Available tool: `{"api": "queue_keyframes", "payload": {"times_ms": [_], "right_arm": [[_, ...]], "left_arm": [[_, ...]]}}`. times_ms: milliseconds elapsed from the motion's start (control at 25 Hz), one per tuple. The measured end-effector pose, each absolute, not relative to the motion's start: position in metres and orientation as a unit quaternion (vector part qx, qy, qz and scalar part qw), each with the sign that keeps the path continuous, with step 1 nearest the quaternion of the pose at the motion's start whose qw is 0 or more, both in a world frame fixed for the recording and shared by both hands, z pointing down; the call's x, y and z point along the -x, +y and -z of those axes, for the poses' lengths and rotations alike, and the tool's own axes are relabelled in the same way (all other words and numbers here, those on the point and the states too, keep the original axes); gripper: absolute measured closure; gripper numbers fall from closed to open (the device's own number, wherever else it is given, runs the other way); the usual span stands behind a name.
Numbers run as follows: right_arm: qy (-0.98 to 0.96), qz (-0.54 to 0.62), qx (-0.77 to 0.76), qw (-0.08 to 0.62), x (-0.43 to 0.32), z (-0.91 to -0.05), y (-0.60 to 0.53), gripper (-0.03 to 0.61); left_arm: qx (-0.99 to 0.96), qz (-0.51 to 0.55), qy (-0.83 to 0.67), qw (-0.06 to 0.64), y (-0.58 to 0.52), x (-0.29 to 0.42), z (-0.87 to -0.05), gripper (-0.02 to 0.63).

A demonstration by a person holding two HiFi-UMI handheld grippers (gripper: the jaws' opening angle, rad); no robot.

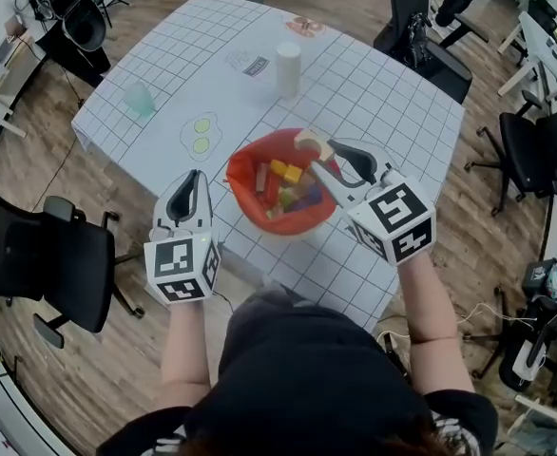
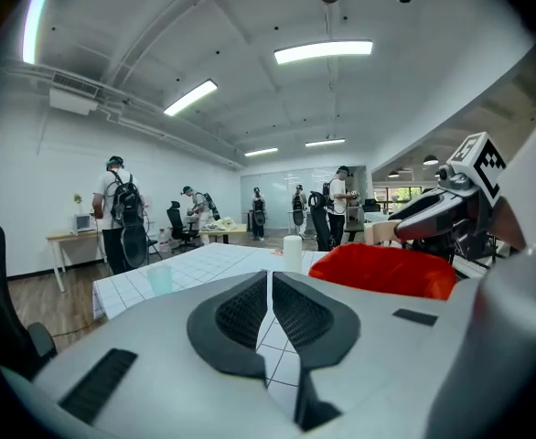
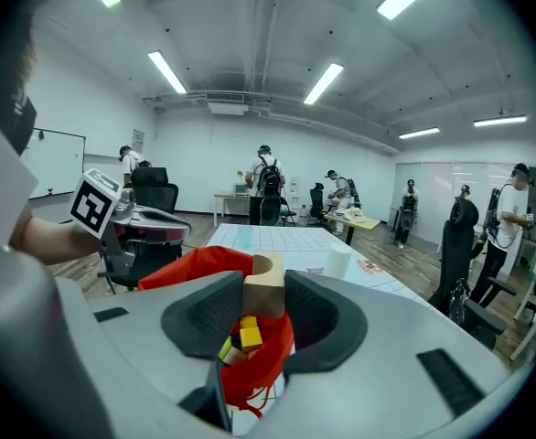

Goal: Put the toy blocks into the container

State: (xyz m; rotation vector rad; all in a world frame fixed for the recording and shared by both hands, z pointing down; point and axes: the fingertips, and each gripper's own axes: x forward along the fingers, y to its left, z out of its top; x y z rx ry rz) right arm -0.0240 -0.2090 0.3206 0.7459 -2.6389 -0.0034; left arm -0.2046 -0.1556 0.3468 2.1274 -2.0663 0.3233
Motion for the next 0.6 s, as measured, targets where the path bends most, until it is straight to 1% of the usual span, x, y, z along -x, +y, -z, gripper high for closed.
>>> {"api": "queue_keyframes", "payload": {"times_ms": [280, 600], "right_arm": [[-0.947, -0.008, -0.262, 0.186, 0.0326, -0.3276, -0.2017, 0.413], [-0.943, -0.023, -0.278, 0.180, 0.0244, -0.3311, -0.2019, 0.425]], "left_arm": [[-0.715, -0.109, -0.686, 0.084, -0.1524, 0.2036, -0.3512, 0.575], [-0.717, -0.107, -0.684, 0.084, -0.1485, 0.2039, -0.3468, 0.575]]}}
